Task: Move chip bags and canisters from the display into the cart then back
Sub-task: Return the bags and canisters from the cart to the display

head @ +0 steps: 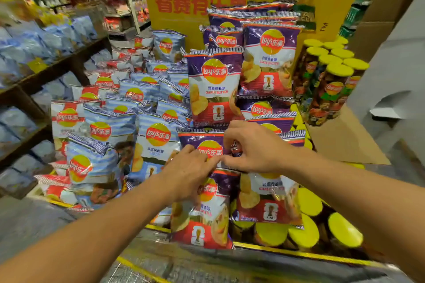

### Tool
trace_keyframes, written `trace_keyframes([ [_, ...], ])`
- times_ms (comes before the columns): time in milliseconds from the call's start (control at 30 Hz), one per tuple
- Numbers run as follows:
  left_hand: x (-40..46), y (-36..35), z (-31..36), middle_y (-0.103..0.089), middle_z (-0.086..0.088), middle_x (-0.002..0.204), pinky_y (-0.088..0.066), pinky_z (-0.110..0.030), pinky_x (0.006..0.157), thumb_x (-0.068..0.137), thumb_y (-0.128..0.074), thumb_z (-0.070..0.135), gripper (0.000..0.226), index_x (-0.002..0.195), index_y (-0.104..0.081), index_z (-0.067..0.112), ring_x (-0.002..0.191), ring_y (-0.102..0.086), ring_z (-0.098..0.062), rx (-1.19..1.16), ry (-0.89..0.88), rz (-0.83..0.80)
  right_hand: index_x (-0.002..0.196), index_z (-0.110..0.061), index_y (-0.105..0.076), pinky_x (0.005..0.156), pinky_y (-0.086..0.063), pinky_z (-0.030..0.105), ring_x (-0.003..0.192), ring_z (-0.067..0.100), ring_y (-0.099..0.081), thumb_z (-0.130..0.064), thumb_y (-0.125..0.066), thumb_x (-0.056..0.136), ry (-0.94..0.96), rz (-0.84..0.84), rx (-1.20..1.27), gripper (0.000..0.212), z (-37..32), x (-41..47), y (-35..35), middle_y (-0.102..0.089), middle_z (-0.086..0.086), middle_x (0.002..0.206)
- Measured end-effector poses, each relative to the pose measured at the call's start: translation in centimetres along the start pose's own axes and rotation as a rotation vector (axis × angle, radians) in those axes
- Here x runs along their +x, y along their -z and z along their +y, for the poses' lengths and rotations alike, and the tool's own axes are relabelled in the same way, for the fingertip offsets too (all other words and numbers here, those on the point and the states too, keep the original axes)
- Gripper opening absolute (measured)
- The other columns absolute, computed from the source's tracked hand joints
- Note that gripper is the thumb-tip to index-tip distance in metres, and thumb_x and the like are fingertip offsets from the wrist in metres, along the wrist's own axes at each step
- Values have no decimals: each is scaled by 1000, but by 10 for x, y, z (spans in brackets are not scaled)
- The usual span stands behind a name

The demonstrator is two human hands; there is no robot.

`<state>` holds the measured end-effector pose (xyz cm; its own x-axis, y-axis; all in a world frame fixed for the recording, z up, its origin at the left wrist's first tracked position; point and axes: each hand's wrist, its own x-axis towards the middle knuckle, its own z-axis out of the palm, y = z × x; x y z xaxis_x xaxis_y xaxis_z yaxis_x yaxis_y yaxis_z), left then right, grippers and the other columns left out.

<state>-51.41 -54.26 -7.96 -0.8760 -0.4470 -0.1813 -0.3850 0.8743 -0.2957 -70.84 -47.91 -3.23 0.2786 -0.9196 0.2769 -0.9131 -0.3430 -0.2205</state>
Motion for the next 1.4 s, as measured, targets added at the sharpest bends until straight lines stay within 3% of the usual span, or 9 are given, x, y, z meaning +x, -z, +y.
trace_keyframes([
  [167,-3,13,-25,-56,-1,96,-36,-40,82,42,-83,70,98,111,-36,19,89,-56,-25,42,-47,288,79,-24,-57,59,-42,32,71,13,-49,-45,-63,82,-53,67,19,22,-11,-13,-1,-52,-8,84],
  [300,-5,2,-12,-54,-3,98,-37,-42,81,37,-83,72,101,109,-33,20,89,-54,-26,83,57,223,84,-23,-58,62,-36,30,73,15,-47,-44,-66,84,-71,-11,-32,22,-12,-26,-3,-50,-6,91],
  [500,-8,-7,11,-40,-6,135,-11,-49,118,59,-76,72,119,149,-18,20,121,-41,-30,88,108,74,82,-24,-50,64,-44,36,77,18,-48,-43,-59,87,-134,112,13,21,7,-56,11,-46,-5,90],
  [700,-17,5,19,-30,-3,152,-2,-52,122,54,-69,82,133,156,-8,24,139,-30,-29,-33,163,71,81,-26,-51,64,-34,25,73,13,-46,-38,-65,86,-120,71,-14,19,16,-77,22,-45,-7,89],
  [800,-22,15,23,-27,-3,156,-5,-50,122,77,-40,83,106,156,-10,19,142,-27,-27,-120,227,117,81,-27,-52,61,-36,29,74,14,-47,-39,-60,90,-121,81,-33,18,9,-77,28,-47,-7,89],
  [900,-27,25,25,-49,-10,132,-32,-45,109,93,-20,59,71,141,-38,10,119,-47,-30,-214,346,308,82,-21,-55,61,-43,35,78,20,-53,-39,-54,94,-315,244,-124,22,12,-74,42,-51,-6,84],
  [967,-34,26,28,-54,-9,108,-43,-44,87,95,-26,43,49,122,-49,9,94,-51,-30,-250,376,434,86,-20,-53,62,-42,34,84,23,-57,-43,-50,94,-485,135,-261,25,19,-76,49,-54,-3,86],
  [1133,-56,21,45,-48,-8,90,-37,-40,65,88,-31,26,29,101,-51,9,74,-42,-28,-230,378,470,95,-14,-64,76,-53,39,90,28,-60,-36,-54,89,-407,-326,-174,25,17,-87,26,-63,7,100],
  [1400,-89,6,63,-47,-7,92,-28,-35,65,84,-34,23,25,100,-49,11,71,-32,-24,-273,411,397,108,-18,-67,76,-45,32,101,23,-59,-19,-53,93,-320,-313,-9,20,1,-92,20,-59,1,111],
])
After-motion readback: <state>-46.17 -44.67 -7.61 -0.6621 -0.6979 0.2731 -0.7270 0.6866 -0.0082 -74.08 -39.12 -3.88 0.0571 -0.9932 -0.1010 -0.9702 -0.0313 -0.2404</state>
